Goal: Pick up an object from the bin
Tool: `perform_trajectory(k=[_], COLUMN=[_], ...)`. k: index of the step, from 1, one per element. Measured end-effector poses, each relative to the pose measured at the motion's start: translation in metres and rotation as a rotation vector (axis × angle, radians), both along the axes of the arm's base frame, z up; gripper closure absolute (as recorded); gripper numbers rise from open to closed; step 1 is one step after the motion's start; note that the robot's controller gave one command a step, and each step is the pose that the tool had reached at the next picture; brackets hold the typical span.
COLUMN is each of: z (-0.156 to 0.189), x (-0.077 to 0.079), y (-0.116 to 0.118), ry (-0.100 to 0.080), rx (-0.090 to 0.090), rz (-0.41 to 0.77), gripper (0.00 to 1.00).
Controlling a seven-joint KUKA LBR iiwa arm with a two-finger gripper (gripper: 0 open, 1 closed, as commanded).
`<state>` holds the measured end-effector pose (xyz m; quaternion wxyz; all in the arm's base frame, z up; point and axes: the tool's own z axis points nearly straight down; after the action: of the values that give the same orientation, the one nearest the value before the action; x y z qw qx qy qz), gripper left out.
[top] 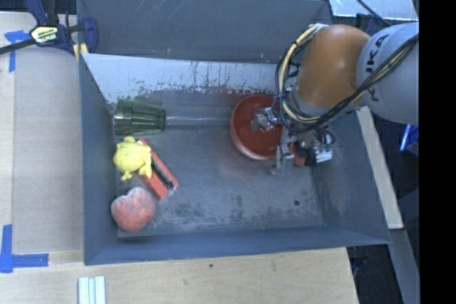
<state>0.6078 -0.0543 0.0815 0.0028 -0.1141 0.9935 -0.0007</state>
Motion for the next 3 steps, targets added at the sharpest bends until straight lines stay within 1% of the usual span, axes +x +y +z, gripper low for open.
perform_trajectory(k=[1, 2, 3], z=[-0.009, -0.009, 0.093], x=[-0.003, -0.003, -0.012], y=[0.001, 0.001, 0.007], ry=[0.030, 0.030, 0.034], rx=[-0.002, -0.002, -0.001], rz=[0.021, 0.020, -0.012], gripper=[1.00, 1.00, 1.00])
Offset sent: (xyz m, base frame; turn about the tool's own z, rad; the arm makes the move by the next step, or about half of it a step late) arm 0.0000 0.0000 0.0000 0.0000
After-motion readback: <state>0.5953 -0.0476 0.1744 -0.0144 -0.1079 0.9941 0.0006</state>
